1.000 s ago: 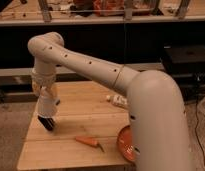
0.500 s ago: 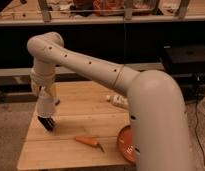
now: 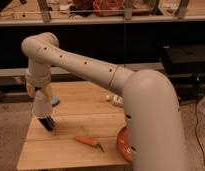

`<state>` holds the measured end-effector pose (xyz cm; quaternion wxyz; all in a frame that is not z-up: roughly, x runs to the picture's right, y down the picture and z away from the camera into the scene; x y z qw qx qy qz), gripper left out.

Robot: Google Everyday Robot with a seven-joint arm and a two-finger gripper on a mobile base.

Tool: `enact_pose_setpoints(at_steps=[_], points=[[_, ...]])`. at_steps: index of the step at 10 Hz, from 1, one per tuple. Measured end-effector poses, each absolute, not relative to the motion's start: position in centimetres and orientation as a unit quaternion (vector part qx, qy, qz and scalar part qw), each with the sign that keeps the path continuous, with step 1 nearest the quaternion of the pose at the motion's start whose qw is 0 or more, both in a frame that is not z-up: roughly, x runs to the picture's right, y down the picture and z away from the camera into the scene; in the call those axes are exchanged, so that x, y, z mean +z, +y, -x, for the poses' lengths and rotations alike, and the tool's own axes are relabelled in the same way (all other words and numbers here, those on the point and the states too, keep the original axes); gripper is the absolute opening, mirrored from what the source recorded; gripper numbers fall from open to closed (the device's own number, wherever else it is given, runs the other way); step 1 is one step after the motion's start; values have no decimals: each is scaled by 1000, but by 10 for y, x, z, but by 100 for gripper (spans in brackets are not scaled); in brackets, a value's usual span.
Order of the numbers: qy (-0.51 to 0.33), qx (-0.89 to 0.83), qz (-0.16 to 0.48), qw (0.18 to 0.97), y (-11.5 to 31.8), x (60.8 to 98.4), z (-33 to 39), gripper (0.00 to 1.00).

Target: Place the ceramic cup over the eraser

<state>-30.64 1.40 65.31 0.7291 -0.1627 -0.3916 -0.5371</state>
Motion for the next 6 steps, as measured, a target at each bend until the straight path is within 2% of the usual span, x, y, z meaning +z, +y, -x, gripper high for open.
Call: enact_pose_setpoints(at_steps=[6], points=[[-391,-563,176,707,24,656,312,10]])
